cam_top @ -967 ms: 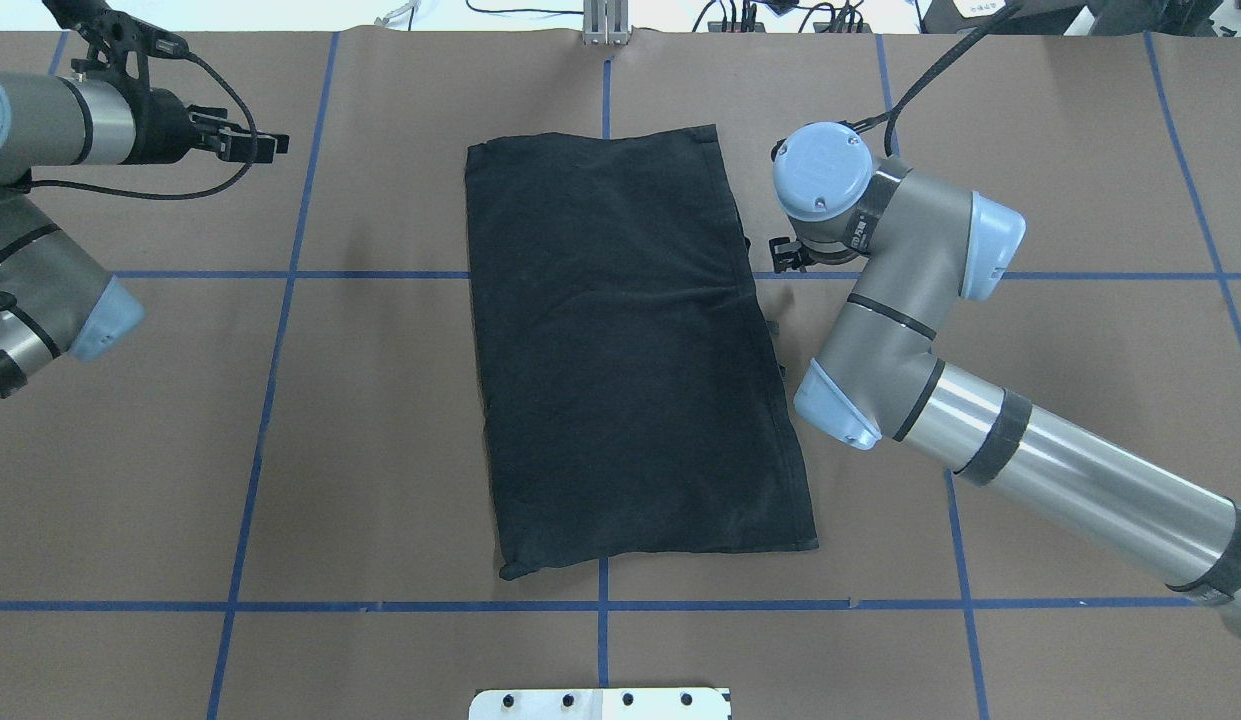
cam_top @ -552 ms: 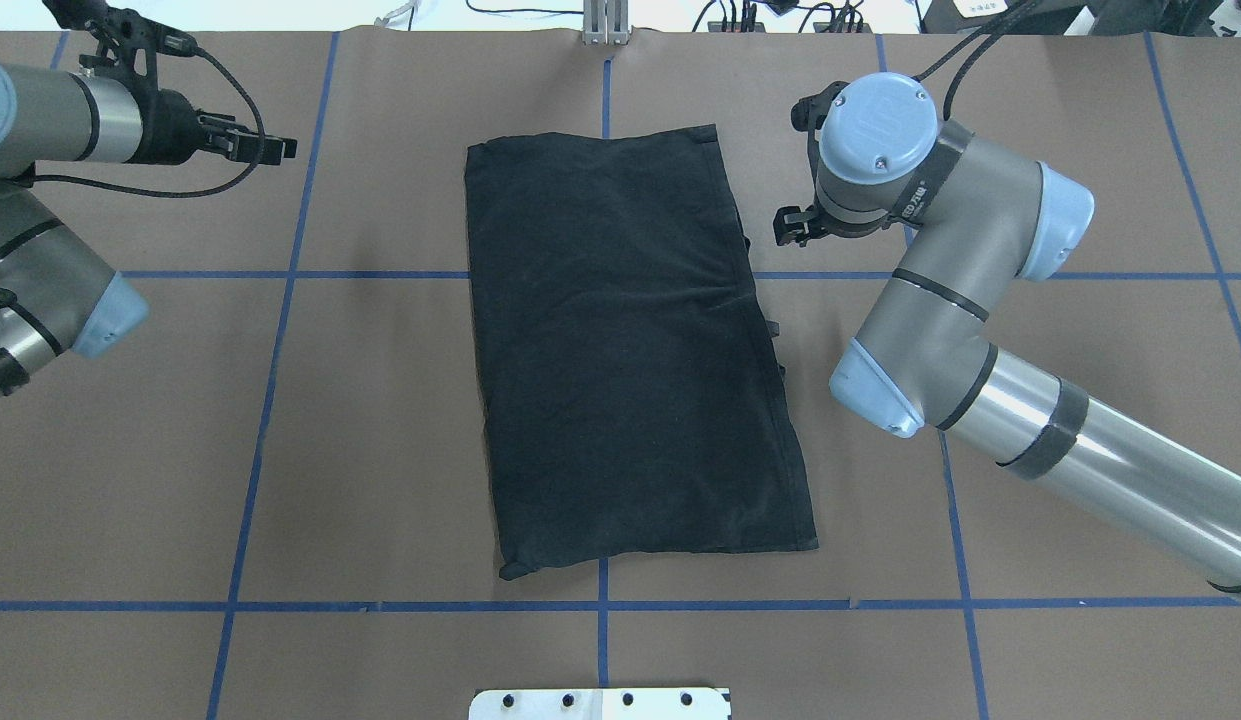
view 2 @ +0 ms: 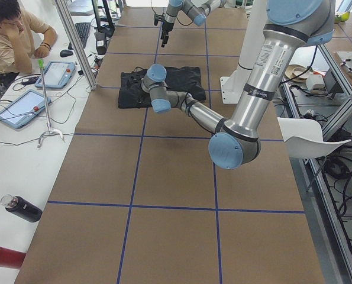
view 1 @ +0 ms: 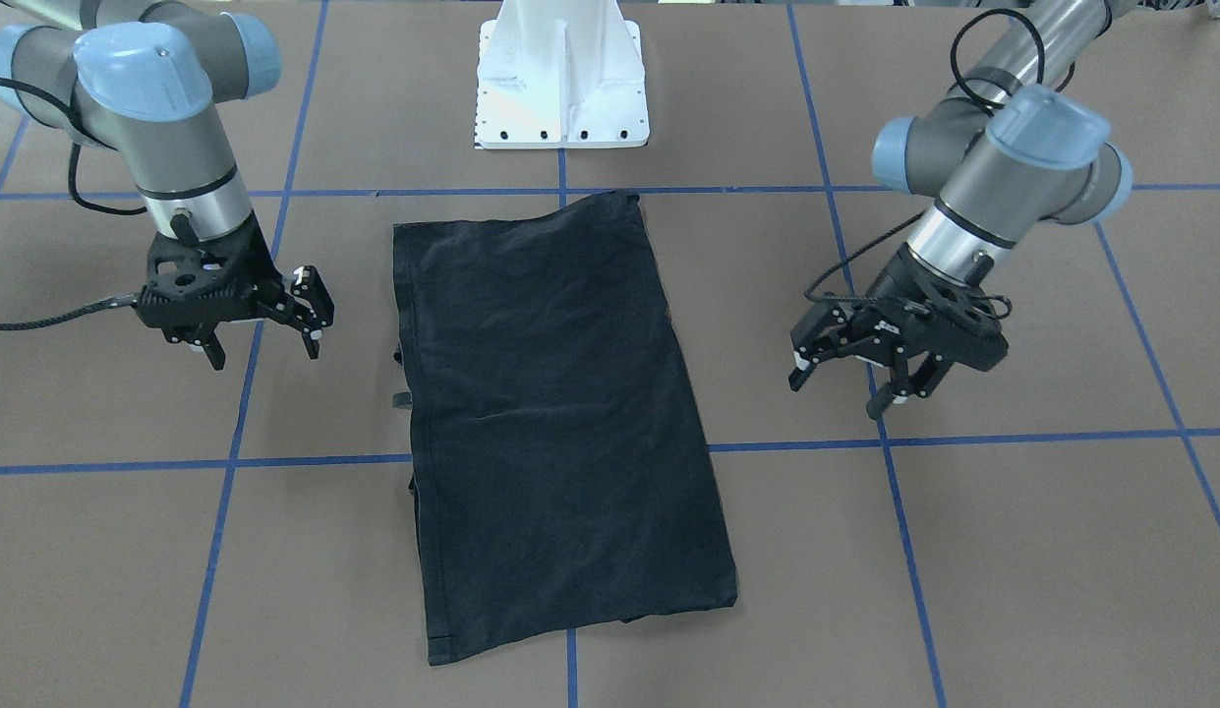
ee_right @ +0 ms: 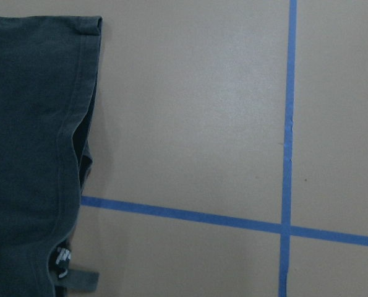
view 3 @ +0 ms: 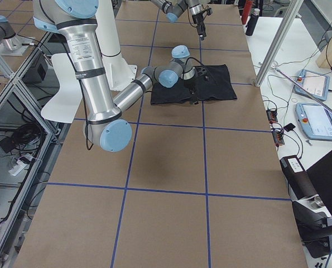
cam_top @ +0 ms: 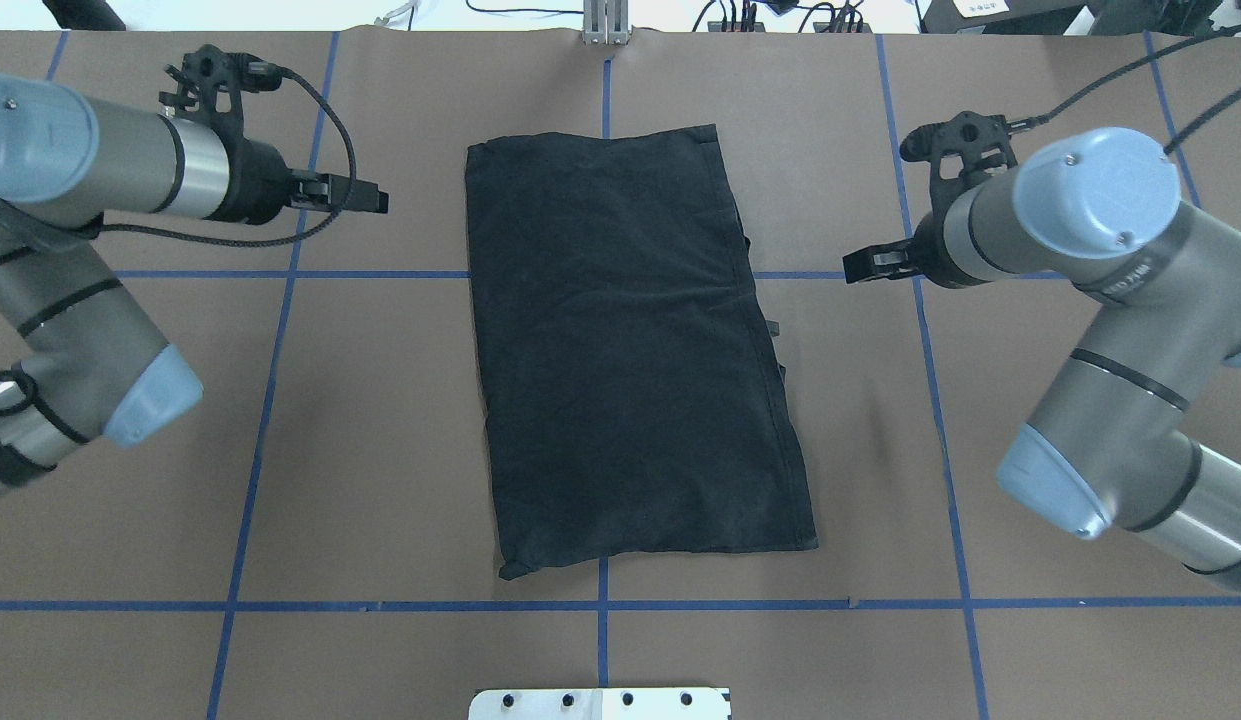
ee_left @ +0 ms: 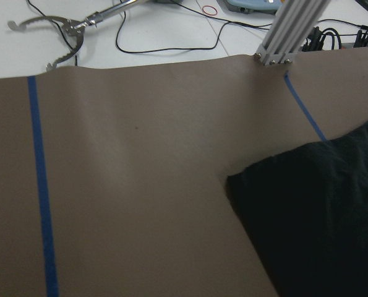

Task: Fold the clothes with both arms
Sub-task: 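Move the left gripper to the shirt's nearest corner while the right gripper moves aside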

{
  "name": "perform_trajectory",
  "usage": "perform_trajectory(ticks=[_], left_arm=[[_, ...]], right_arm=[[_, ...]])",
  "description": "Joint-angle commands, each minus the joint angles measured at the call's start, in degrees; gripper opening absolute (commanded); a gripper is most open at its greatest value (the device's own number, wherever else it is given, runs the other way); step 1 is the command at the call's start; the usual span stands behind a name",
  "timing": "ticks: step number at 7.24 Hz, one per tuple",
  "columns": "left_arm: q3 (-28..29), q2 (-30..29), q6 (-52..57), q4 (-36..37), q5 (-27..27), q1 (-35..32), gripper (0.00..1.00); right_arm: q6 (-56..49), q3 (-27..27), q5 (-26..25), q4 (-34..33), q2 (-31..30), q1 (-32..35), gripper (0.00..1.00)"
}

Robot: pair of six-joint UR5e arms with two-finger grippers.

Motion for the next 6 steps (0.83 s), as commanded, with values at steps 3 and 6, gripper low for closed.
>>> perform_trajectory(ticks=[3, 6], left_arm=[[-13.50, 5.49, -22.28, 7.35, 19.28, 27.26, 1.00], [-13.16, 5.86, -23.01, 14.46, 19.69, 31.69, 1.00]], right_arm=[[2.16, 3.06, 4.69, 23.18, -17.26, 0.18, 1.00], [2.07, 2.80, 4.25, 23.10, -16.74, 0.09, 1.00]])
